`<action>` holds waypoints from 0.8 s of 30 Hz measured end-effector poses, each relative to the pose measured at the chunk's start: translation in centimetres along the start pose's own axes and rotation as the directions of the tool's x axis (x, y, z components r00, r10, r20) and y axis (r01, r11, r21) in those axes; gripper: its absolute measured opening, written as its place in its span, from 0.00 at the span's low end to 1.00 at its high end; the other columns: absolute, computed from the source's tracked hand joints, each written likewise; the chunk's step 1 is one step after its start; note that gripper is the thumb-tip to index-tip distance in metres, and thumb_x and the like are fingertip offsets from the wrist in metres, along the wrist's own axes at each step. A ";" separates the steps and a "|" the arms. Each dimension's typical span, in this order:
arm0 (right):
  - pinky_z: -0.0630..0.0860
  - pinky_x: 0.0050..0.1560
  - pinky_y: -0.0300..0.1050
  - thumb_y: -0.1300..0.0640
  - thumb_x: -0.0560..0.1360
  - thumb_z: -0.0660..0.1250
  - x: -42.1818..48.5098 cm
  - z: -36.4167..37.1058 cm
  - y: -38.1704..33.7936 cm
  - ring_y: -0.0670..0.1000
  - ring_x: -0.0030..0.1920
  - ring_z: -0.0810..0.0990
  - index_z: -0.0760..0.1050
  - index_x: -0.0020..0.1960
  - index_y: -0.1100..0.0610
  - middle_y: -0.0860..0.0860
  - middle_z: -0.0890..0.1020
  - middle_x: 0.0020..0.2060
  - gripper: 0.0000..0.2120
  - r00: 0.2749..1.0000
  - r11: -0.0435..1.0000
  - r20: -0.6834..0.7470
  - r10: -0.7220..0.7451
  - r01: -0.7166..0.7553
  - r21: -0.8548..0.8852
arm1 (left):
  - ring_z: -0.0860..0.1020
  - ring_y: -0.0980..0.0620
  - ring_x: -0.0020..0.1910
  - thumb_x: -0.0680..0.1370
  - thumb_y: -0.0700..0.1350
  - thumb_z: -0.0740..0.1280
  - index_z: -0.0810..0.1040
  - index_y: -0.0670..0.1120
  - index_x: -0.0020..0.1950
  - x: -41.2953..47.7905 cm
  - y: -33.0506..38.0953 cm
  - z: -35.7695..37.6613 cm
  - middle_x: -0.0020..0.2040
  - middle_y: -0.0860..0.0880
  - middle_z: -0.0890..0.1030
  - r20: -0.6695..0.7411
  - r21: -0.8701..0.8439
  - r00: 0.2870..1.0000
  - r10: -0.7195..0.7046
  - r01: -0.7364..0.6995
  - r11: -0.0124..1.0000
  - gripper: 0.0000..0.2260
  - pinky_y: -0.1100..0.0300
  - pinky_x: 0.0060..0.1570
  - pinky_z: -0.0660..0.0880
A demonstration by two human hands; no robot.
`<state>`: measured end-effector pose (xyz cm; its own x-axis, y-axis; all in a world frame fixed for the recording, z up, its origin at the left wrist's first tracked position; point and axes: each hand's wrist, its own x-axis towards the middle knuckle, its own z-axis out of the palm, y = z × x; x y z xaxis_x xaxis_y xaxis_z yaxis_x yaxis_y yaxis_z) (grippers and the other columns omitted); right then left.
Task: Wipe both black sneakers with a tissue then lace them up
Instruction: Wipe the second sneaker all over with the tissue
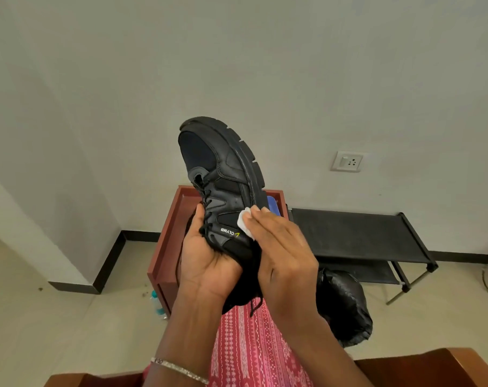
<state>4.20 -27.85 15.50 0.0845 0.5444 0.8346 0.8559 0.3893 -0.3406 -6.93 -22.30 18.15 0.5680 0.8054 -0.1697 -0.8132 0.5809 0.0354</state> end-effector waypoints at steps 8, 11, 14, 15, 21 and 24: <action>0.76 0.62 0.41 0.62 0.82 0.61 -4.0 -1.3 -0.9 0.49 0.60 0.80 0.80 0.63 0.62 0.51 0.83 0.60 0.14 0.996 0.998 0.075 0.041 -0.045 0.045 | 0.74 0.47 0.70 0.82 0.54 0.62 0.80 0.42 0.64 0.6 1.4 -0.5 0.70 0.45 0.77 -0.082 0.066 0.987 0.137 -0.132 0.989 0.19 0.47 0.71 0.69; 0.77 0.60 0.42 0.57 0.84 0.58 -2.2 -1.3 -0.3 0.51 0.56 0.81 0.81 0.62 0.62 0.52 0.84 0.57 0.16 0.998 0.998 0.053 0.044 -0.046 0.038 | 0.77 0.43 0.67 0.80 0.52 0.64 0.78 0.42 0.67 0.4 1.0 0.1 0.68 0.41 0.78 -0.041 0.055 0.996 0.084 -0.082 0.995 0.20 0.41 0.62 0.75; 0.76 0.60 0.42 0.55 0.85 0.57 1.2 -1.0 0.1 0.52 0.55 0.82 0.82 0.60 0.62 0.54 0.84 0.54 0.17 0.999 0.999 -0.036 0.033 -0.031 0.031 | 0.83 0.39 0.57 0.81 0.53 0.63 0.77 0.40 0.69 0.0 0.0 0.8 0.64 0.37 0.80 -0.028 0.092 0.999 0.023 -0.020 0.996 0.22 0.42 0.52 0.82; 0.76 0.60 0.41 0.55 0.85 0.57 2.3 -0.9 0.2 0.52 0.54 0.81 0.83 0.59 0.61 0.54 0.84 0.53 0.17 0.997 0.999 -0.069 0.040 -0.038 0.035 | 0.83 0.40 0.57 0.82 0.54 0.63 0.76 0.40 0.70 -0.1 -0.3 0.8 0.65 0.38 0.80 -0.022 0.104 1.000 0.000 0.003 0.995 0.23 0.45 0.51 0.83; 0.77 0.57 0.43 0.65 0.78 0.66 3.0 -1.2 0.8 0.52 0.54 0.80 0.84 0.57 0.59 0.52 0.83 0.52 0.11 0.998 0.998 -0.022 0.057 -0.057 0.035 | 0.80 0.43 0.64 0.82 0.55 0.63 0.73 0.43 0.74 -0.1 0.0 0.3 0.70 0.41 0.77 -0.015 0.125 0.998 -0.056 0.058 0.990 0.24 0.47 0.55 0.81; 0.78 0.53 0.44 0.70 0.73 0.71 0.1 -2.4 0.4 0.49 0.52 0.81 0.84 0.56 0.57 0.50 0.83 0.51 0.15 0.985 0.995 0.145 0.096 -0.099 0.009 | 0.78 0.44 0.66 0.83 0.54 0.62 0.74 0.44 0.73 -0.1 1.4 0.0 0.69 0.42 0.77 -0.041 0.128 0.999 -0.004 0.010 0.992 0.21 0.45 0.64 0.76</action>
<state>5.79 -29.41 16.43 0.0919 0.6810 0.7265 0.8387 0.3404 -0.4251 -8.11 -21.52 18.25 0.5658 0.7974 -0.2099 -0.7848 0.5989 0.1594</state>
